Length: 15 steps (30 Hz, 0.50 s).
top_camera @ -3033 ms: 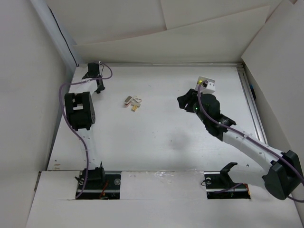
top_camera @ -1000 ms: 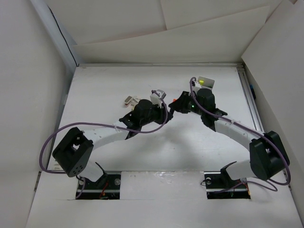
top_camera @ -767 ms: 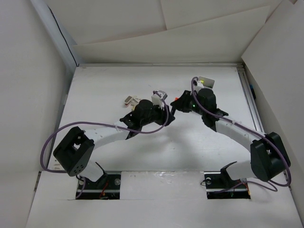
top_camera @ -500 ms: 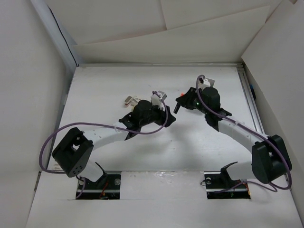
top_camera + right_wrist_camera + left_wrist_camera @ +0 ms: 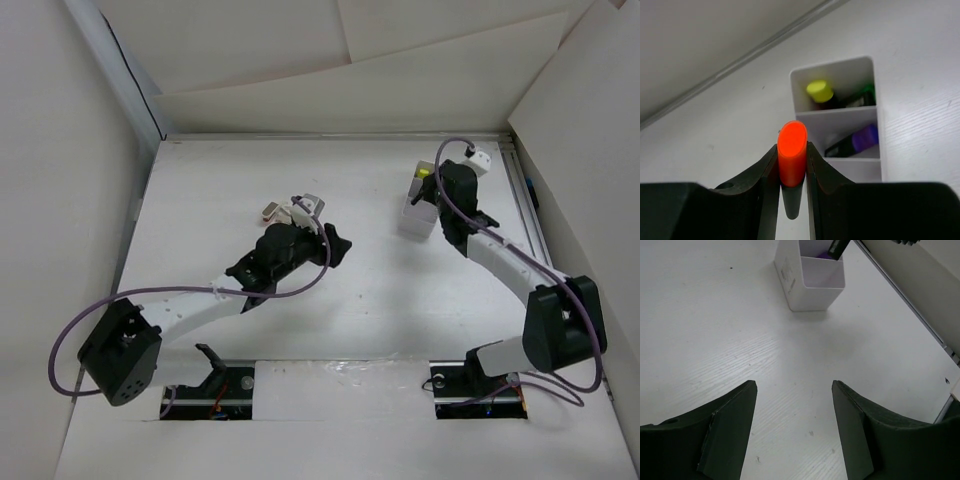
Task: Sort the stationery into containers
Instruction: Place the pen in the storage box.
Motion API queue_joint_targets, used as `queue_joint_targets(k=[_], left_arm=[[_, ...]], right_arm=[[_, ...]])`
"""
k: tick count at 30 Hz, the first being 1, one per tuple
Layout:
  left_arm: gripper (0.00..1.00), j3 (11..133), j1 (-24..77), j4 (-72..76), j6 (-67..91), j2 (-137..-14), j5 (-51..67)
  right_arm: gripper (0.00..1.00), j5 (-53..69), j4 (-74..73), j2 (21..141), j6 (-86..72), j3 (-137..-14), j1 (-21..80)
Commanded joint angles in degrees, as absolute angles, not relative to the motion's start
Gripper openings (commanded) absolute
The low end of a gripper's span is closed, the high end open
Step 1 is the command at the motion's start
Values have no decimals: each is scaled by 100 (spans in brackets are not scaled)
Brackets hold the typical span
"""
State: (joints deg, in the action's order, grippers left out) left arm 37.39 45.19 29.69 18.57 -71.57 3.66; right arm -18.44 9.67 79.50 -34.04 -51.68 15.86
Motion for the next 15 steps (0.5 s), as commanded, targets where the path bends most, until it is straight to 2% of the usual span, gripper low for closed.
queue_joint_targets(k=[1, 10, 15], left_arm=[[59, 3604, 4334, 3094, 2021, -6820, -70], [59, 3718, 4333, 2506, 2136, -6478, -729], [59, 3718, 4333, 2452, 2258, -6478, -782]], right_arm=[[5, -3268, 985, 8453, -3129, -5842, 1582], [2, -5050, 861, 9588, -2637, -6768, 1792], [2, -5388, 809, 9834, -2532, -6961, 1907]])
